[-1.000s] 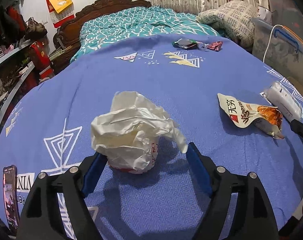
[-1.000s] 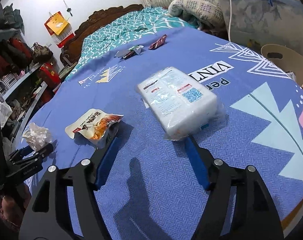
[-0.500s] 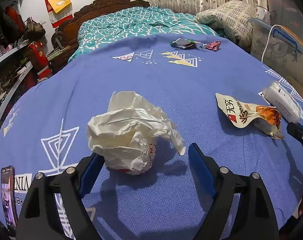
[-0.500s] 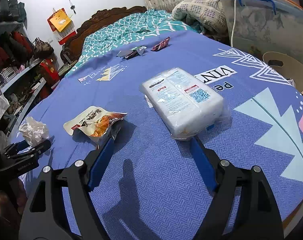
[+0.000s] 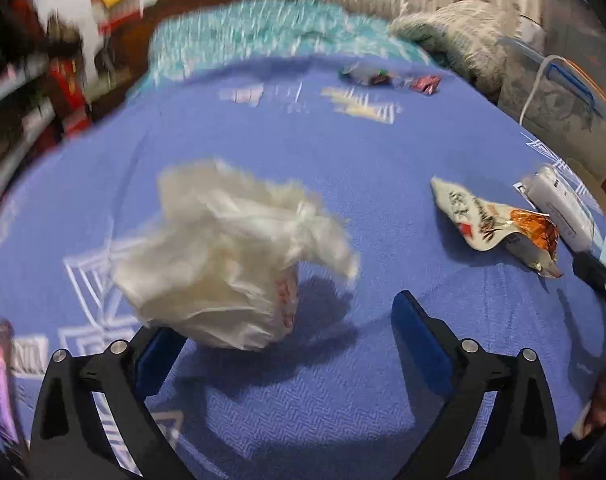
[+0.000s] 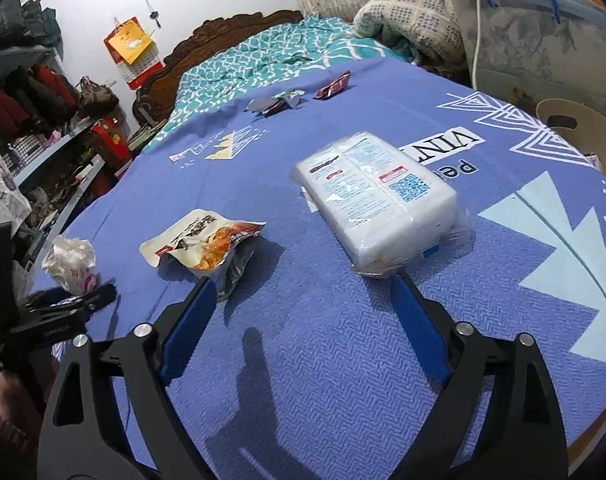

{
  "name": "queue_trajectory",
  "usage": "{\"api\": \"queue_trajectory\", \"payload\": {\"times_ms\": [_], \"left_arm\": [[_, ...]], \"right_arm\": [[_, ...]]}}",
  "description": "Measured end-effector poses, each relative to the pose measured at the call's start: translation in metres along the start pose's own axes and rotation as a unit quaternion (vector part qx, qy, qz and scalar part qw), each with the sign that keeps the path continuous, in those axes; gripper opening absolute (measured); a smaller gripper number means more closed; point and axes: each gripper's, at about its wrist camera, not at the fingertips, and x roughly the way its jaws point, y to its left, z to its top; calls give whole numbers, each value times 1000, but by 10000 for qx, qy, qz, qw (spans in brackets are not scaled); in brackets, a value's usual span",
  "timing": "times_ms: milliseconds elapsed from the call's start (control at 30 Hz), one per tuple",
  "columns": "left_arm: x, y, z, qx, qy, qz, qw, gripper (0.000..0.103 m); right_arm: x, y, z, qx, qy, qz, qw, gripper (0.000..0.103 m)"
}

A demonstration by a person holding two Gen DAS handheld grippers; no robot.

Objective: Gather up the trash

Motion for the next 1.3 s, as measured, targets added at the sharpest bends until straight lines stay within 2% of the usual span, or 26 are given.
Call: {"api": "queue_trajectory", "payload": {"times_ms": [67, 167, 333, 500, 633, 733, 800, 833, 967, 1067, 1200, 1300], "left_arm": [[0, 7, 1, -150, -12, -42, 9999, 94], [2, 3, 1, -36, 31, 95, 9999, 94], [0, 4, -1, -2, 34, 61, 10000, 94], [-2, 7, -4, 208, 45, -126, 9997, 95], [-6, 10, -8, 336, 69, -220, 9992, 94], [-12, 13, -14, 280, 51, -337, 9990, 94], [-20, 17, -17, 201, -26, -510, 9985, 94], [-24, 18, -16, 182, -82, -558, 9982, 94], [-47, 22, -8, 104, -410, -688, 9967, 94], [-48, 21, 2, 36, -432, -778, 9960, 94], [-31, 17, 12, 8, -234, -619, 9978, 94], [-20, 15, 16, -55, -136, -526, 9985, 94]], "right_arm": [[0, 1, 0, -56, 29, 32, 10000, 93], [-2, 1, -3, -128, 56, 38, 9999, 94], [-7, 6, -11, -465, 64, -14, 9989, 97], [-8, 12, -16, -762, 130, -240, 9967, 98], [-13, 13, -20, -865, 127, -209, 9959, 98], [-20, 15, -27, -982, 137, -125, 9950, 93], [-24, 13, -28, -988, 142, -59, 9950, 83], [-28, 10, -28, -957, 122, -20, 9953, 81], [-46, -4, -12, -847, -291, -87, 9959, 79], [-49, -20, 10, -745, -485, -203, 9958, 80], [-29, -35, 37, -742, -162, -106, 9971, 87], [-10, -36, 49, -1007, 109, -272, 9945, 88]]}}
